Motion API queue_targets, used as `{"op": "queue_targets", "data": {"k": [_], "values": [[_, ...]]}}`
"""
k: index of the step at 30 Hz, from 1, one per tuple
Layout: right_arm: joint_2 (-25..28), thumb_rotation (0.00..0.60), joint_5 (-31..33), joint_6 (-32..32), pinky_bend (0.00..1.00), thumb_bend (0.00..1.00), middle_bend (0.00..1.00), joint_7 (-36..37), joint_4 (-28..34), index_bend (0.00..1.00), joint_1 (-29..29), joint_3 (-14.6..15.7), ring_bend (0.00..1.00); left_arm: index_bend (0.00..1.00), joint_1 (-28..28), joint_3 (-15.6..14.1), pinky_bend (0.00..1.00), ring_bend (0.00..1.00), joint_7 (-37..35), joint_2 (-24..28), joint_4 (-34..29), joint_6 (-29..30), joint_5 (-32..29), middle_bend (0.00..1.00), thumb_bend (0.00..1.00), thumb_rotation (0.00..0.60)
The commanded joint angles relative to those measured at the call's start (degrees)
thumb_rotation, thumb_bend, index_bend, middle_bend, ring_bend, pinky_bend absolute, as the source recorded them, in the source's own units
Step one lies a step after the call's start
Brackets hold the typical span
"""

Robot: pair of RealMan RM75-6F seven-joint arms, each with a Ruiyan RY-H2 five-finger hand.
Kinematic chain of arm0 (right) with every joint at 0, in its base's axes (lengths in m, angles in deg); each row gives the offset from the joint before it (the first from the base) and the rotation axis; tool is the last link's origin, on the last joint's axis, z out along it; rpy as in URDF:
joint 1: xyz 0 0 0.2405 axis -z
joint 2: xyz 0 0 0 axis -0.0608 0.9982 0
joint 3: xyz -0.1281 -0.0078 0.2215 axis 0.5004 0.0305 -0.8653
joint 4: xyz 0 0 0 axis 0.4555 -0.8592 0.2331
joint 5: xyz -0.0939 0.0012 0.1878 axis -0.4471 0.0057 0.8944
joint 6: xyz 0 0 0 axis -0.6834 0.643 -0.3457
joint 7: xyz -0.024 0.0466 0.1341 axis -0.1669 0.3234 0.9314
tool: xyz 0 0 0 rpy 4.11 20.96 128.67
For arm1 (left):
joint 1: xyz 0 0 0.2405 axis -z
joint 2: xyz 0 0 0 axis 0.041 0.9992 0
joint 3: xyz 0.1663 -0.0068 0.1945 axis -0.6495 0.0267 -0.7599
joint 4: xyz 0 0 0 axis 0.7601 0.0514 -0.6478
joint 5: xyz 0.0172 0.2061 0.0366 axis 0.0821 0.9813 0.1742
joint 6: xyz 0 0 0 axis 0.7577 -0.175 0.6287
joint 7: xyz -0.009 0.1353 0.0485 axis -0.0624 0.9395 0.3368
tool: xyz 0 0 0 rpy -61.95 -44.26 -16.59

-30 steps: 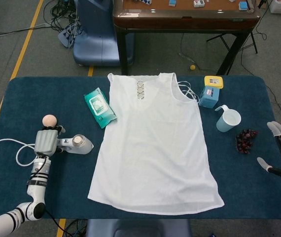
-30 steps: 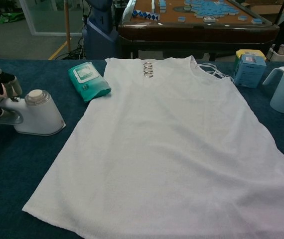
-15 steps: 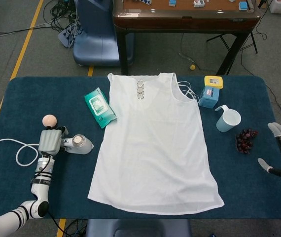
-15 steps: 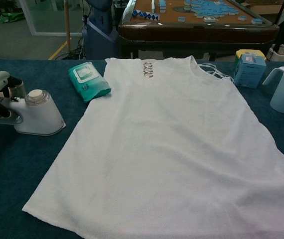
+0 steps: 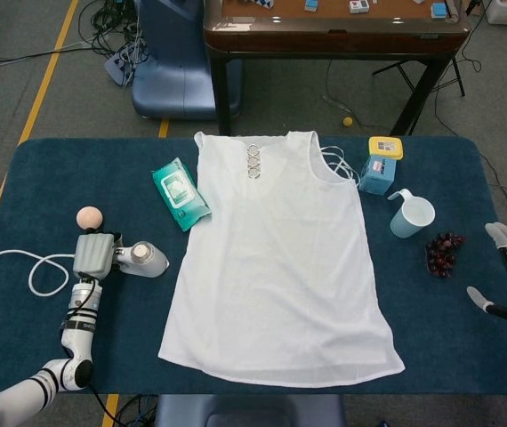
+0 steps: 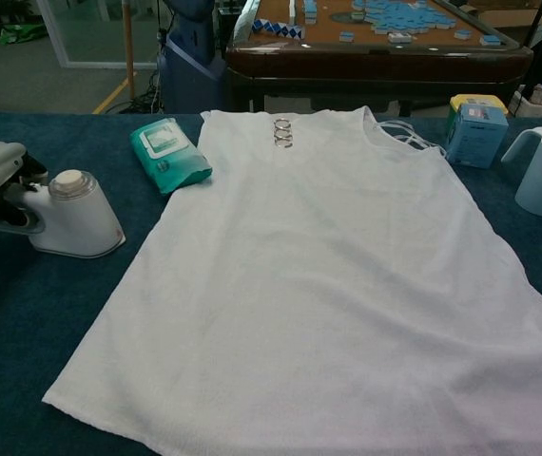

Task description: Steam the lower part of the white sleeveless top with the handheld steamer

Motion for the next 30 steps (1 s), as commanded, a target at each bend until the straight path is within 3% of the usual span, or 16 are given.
{"op": "queue_targets", "data": {"k": [1,6,12,21,30], "values": [[0.0,0.600,0.1,-0.1,0.00,0.19,0.14,-0.1,0.1,0.00,0.0,0.0,0.02,0.65,0.2,-0.2,0.40,0.52,-1.9,-0.6,1.4,-0.3,0.9,0.64,0.23,0.600],[0.0,0.600,0.2,-0.2,0.00,0.19,0.14,-0.4,0.3,0.00,-0.1,-0.1,0.02,0.72,0.3,-0.2,0.52,0.58,-6.7,-0.8,2.7,-0.8,2.2,0.71,0.23,0.600],[0.0,0.600,-0.1,-0.4,0.00,0.19,0.14,-0.6,0.6,0.00,-0.2,0.0,0.02,0.82,0.6,0.4,0.57,0.61,-13.5,-0.4,3.8,-3.2,2.6,0.74,0.23,0.600],[0.1,0.600,-0.6,-0.8,0.00,0.19,0.14,-1.4,1.4,0.00,-0.3,0.3,0.02,0.85,0.4,0.8,0.62,0.63,-22.1,1.6,4.0,-4.1,4.3,0.77,0.23,0.600],[-0.4,0.600,-1.7,-3.0,0.00,0.19,0.14,-2.5,2.3,0.00,-1.5,1.1,0.02,0.88,-0.3,1.2,0.63,0.64,-27.4,5.7,-0.4,-5.5,4.4,0.78,0.23,0.600]]}}
